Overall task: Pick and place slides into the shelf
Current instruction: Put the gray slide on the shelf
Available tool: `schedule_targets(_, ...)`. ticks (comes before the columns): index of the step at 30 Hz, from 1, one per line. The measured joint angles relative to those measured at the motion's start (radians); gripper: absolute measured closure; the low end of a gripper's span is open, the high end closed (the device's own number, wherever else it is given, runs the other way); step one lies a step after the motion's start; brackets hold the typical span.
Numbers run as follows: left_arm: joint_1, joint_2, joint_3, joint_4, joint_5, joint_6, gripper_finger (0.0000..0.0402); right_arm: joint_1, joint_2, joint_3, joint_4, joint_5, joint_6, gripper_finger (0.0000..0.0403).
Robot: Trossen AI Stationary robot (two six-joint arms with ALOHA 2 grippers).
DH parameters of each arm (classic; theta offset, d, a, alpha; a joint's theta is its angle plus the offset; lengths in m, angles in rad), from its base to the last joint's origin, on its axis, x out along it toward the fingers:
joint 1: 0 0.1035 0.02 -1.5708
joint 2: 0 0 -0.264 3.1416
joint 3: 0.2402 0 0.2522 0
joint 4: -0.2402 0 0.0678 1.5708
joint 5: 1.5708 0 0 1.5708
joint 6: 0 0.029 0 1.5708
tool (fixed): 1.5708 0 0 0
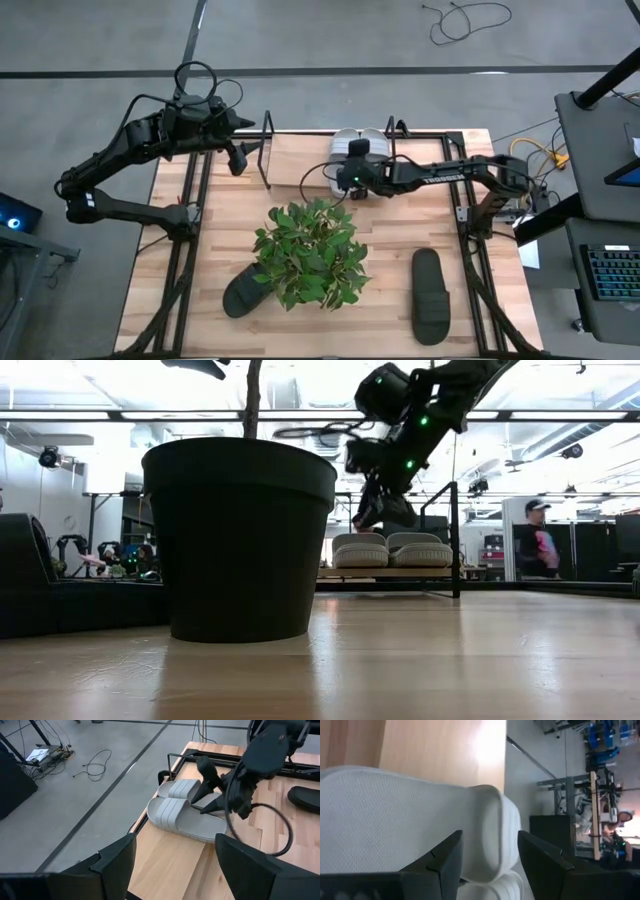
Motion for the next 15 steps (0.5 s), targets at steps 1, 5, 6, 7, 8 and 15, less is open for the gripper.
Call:
schedule_targets(1, 0.000, 0.000, 0.000, 0.000, 0.000, 0.000, 0.0146, -0.003, 0.014, 0.005, 0.003, 0.000, -0.010, 0.0223)
schedule_targets(5, 0.000, 0.001, 0.000, 0.000, 0.000, 0.000, 0.0146, -0.029, 0.065, 0.037, 0.003, 0.056, -0.023, 0.0223)
schedule_targets(6, 0.000, 0.001, 0.000, -0.001, 0.000, 0.000, 0.0146, -0.038, 0.075, 0.045, 0.003, 0.056, -0.022, 0.0223)
schedule_targets(7, 0.000, 0.001, 0.000, -0.001, 0.000, 0.000, 0.0146, -0.045, 0.084, 0.053, 0.003, 0.057, -0.022, 0.0223)
schedule_targets(8, 0.000, 0.001, 0.000, -0.001, 0.000, 0.000, 0.0146, -0.051, 0.092, 0.062, 0.003, 0.058, -0.021, 0.0223)
schedule_targets(15, 0.000, 0.004, 0.000, -0.015, 0.000, 0.000, 0.0146, -0.093, 0.123, 0.079, 0.000, 0.064, -0.048, 0.0225)
